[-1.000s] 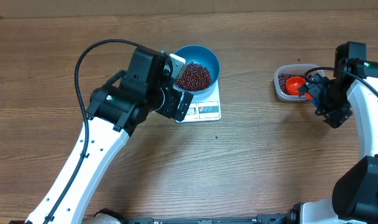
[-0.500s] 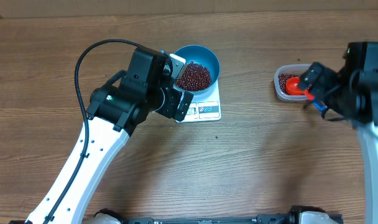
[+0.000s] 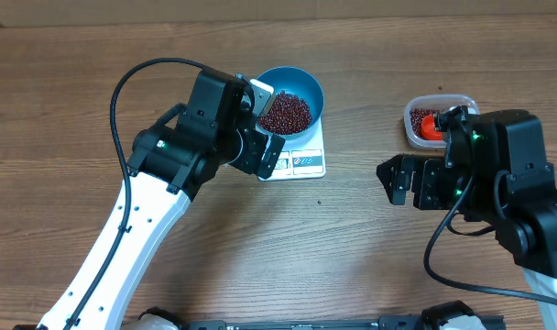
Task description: Scoop item into bowl and weigh 150g on scale
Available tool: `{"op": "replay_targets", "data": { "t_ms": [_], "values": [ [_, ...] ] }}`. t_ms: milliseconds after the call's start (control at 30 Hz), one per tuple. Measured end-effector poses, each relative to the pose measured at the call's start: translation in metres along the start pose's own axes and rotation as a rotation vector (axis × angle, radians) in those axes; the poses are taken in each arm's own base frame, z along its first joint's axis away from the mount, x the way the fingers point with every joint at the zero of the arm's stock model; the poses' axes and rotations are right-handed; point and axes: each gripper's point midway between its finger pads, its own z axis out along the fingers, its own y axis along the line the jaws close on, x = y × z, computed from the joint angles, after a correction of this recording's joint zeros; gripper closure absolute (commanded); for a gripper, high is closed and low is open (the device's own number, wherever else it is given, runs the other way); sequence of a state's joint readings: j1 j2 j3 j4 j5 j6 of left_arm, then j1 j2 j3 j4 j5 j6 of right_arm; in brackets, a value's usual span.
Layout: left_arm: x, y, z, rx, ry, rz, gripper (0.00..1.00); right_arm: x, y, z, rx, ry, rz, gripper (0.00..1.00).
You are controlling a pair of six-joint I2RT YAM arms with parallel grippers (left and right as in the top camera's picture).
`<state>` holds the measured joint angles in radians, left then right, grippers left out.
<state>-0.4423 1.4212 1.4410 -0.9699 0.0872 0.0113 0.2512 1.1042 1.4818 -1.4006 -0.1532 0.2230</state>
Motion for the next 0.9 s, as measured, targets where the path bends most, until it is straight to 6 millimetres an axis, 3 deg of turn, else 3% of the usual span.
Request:
{"op": "replay_targets", "data": {
  "t_ms": [400,600,733,900],
  "values": [
    [0.000,0.000,0.000,0.000,0.000,0.000,0.00,0.012,-0.006,0.010,0.028,0.090,0.010,0.00],
    [0.000,0.000,0.000,0.000,0.000,0.000,0.00,0.008,-0.014,0.010,0.073,0.071,-0.006,0.00],
    [0.000,0.000,0.000,0.000,0.000,0.000,0.00,0.002,-0.015,0.012,0.065,-0.025,-0.046,0.00],
    [0.000,0.000,0.000,0.000,0.000,0.000,0.00,0.013,-0.021,0.013,0.031,-0.191,-0.078,0.00]
  ]
}}
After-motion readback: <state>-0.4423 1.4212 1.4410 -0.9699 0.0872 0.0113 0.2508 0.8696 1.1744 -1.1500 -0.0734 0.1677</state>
